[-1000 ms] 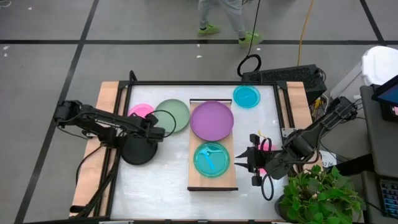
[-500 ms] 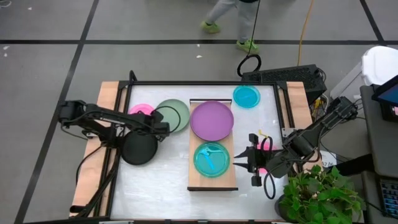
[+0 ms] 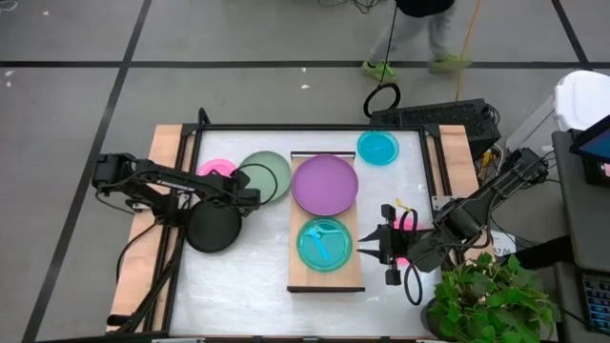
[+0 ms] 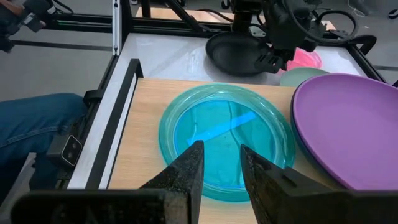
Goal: Place and stack plates onto a shelf
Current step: Stack the left pink transparent plate on top of the blue transparent plate on the shelf
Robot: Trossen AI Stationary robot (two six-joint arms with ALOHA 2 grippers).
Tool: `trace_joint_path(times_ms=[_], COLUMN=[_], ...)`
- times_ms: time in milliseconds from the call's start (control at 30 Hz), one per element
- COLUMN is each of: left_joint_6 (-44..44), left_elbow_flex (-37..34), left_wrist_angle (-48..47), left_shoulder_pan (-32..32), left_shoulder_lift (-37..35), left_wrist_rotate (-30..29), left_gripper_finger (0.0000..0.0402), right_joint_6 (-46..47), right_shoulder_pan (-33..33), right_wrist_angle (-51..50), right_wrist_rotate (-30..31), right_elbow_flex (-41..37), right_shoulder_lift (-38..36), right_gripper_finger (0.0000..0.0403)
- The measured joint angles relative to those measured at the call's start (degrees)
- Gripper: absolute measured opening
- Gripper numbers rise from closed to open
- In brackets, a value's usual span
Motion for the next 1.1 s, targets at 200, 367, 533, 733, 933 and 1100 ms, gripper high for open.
trace_joint_path(times_ms=[200,367,533,733,933,1100], left_joint_6=[0.94,3.42,4.46,5.09,8.02,9.94], left_elbow_flex=[-1.96,-4.31,-6.27,-7.72,-8.21,-8.35], left_wrist_angle=[0.75,5.59,8.91,10.53,11.80,13.65], left_shoulder_pan=[0.00,0.95,2.99,4.28,4.55,4.57], left_shoulder_lift=[0.84,0.90,0.90,0.87,0.76,0.88], left_wrist_rotate=[-2.23,-2.98,-2.84,-2.28,-1.67,-1.60], left_gripper_finger=[0.0175,0.0175,0.0175,0.0175,0.0139,0.0079], right_joint_6=[0.00,-0.42,-0.68,-1.53,-1.53,-1.73], right_shoulder_pan=[-0.02,-0.02,-0.02,-0.02,-0.02,-0.02], right_wrist_angle=[0.02,0.02,0.02,0.02,0.16,0.50], right_wrist_rotate=[-0.05,0.02,0.06,0.13,0.18,0.32], right_elbow_flex=[0.02,0.02,0.02,0.02,0.02,0.02], right_shoulder_lift=[0.00,0.00,0.00,0.00,0.00,0.00], right_gripper_finger=[0.0091,0.0091,0.0091,0.0091,0.0091,0.0091])
